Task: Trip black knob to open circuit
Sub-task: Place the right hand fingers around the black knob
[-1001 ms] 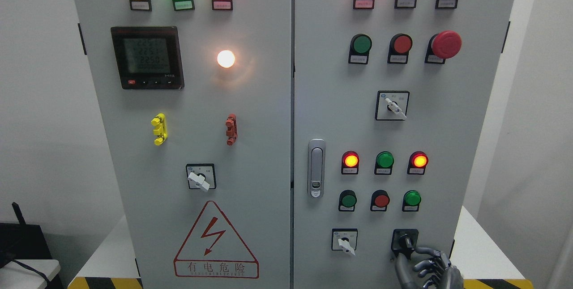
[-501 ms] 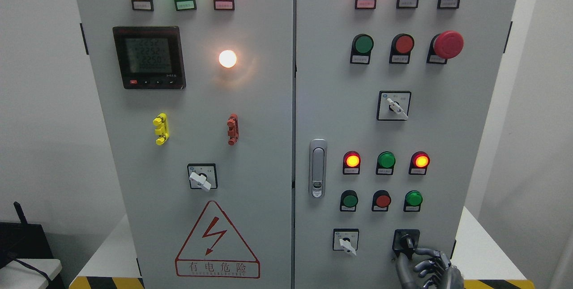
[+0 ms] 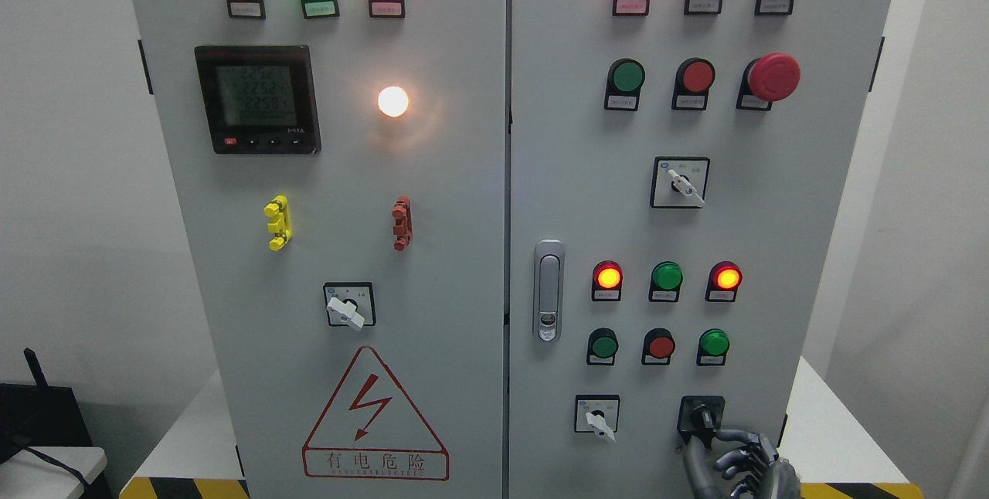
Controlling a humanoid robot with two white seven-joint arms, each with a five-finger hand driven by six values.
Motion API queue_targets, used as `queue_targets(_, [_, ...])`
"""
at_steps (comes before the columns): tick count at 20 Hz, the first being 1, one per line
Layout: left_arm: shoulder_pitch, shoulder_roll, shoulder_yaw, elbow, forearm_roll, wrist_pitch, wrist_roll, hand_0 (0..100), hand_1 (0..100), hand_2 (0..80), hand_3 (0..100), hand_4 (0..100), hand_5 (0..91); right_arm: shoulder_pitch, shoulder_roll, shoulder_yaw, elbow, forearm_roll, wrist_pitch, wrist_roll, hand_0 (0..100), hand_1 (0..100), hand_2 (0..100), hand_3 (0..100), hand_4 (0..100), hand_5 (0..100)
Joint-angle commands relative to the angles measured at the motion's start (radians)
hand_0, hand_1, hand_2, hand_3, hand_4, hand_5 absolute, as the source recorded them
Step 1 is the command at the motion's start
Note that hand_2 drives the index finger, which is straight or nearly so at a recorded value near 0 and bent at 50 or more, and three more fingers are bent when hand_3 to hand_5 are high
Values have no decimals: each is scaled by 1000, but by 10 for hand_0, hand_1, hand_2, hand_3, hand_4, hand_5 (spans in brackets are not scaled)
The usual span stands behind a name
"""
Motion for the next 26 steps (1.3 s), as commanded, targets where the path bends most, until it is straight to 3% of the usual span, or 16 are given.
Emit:
queue_targets(1, [-8,0,0,0,-34,0,1,120,389,0,0,0,0,-3,0,6,0,0,0,1,387,785,506,818,856,899])
queue_targets(26, [-8,0,0,0,-32,0,1,120,389,0,0,0,0,1,0,9,-5,0,-1,1,502,789,512,811,847,890])
